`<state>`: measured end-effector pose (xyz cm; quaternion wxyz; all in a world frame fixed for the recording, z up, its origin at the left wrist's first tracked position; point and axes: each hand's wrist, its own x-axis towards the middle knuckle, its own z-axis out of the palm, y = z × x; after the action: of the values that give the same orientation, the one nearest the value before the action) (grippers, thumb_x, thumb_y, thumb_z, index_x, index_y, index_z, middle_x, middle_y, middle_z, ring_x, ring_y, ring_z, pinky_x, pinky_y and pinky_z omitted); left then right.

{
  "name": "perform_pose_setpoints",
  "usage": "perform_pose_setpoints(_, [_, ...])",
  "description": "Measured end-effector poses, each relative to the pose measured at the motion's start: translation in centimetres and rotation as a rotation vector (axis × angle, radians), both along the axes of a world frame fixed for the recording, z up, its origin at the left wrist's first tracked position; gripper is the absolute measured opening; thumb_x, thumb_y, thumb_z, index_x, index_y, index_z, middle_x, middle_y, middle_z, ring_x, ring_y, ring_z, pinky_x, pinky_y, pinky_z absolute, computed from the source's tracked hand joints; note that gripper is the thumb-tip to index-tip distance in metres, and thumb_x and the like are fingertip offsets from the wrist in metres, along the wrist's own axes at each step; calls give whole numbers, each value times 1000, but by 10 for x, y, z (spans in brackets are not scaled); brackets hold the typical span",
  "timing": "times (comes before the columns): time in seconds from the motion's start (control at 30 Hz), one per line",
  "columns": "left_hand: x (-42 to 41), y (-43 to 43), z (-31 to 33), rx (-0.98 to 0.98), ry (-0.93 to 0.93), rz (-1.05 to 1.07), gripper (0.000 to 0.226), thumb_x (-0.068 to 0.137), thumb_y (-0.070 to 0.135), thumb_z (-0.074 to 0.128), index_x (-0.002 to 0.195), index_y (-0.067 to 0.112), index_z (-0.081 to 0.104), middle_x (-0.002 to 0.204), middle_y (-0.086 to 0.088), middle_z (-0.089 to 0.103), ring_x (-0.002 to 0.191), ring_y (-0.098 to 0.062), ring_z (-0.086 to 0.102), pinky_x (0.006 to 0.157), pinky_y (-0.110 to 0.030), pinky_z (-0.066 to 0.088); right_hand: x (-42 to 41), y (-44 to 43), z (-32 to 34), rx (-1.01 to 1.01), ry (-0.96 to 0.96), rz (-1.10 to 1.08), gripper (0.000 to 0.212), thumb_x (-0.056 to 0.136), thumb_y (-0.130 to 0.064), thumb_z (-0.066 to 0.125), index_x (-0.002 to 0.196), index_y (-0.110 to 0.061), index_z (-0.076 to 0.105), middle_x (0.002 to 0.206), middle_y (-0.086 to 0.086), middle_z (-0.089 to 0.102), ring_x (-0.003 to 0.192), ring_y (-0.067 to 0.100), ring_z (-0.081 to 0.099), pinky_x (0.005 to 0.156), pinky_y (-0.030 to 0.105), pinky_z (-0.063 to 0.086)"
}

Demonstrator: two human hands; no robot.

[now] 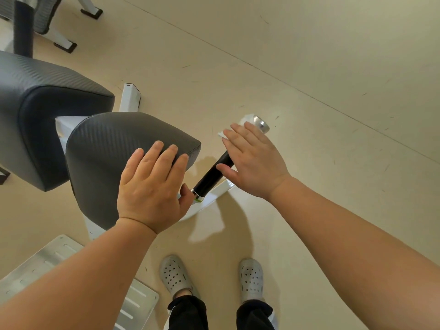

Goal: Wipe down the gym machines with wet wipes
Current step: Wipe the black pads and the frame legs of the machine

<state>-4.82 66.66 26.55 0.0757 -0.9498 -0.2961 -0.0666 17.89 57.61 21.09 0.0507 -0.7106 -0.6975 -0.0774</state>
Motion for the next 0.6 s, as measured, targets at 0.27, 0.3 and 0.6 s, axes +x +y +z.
perform_pose_setpoints(0.27, [1,1,-1,-1,-22,-11,47,86,33,60,127,10,67,133,-14,64,130,-41,53,114,-55,32,-2,-12,6,58,147,-215,73,102,-51,46,148,4,45,161,18,38,151,36,31,125,52,20])
perform_pose_setpoints(0.3, [2,1,-1,6,-28,-17,47,85,32,61,127,10,67,132,-14,64,130,-40,53,114,-55,33,1,-3,10,55,183,-271,73,101,-52,46,147,4,46,157,18,42,148,37,35,124,51,25])
perform_pose_setpoints(0.6, [-1,0,-2,4,-5,-4,48,85,33,61,127,10,66,132,-14,64,130,-40,53,113,-55,33,4,-10,15,121,935,-541,71,96,-49,52,153,-9,37,139,1,49,120,0,46,102,9,31])
